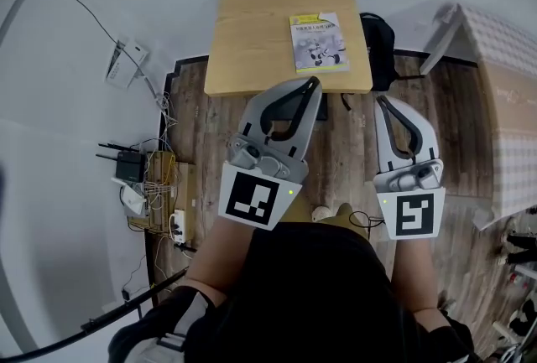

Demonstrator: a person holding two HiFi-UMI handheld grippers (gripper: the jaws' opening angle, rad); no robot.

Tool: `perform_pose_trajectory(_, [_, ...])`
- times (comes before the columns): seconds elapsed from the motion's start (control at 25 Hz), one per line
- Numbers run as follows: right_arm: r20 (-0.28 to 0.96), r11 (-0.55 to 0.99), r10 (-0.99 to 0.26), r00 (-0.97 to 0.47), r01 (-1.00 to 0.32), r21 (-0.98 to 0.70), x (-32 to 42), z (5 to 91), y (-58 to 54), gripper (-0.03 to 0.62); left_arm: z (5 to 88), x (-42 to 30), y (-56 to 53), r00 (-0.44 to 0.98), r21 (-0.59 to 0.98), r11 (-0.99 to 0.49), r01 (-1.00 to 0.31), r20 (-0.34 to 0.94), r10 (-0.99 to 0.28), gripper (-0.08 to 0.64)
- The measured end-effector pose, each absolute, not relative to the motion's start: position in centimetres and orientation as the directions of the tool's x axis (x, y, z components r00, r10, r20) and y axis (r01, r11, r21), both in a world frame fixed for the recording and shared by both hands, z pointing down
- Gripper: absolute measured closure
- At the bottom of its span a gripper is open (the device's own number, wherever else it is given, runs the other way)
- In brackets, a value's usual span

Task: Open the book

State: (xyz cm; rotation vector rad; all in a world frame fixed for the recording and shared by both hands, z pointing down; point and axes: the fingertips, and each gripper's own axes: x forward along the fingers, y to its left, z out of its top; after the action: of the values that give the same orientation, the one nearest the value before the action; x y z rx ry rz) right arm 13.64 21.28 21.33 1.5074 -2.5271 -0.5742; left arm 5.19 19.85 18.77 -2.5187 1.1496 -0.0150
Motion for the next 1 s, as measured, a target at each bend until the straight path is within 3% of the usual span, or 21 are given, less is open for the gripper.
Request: perform_pose_trajectory(1.0, [0.02, 0.37, -0.918, -0.396, -0.837, 0.403, 10.7, 22.5, 1.2, 0.563, 18.7, 2.9, -0.8, 0.754, -0.342, -0.687, -0.641, -0.116, -0.646, 0.554])
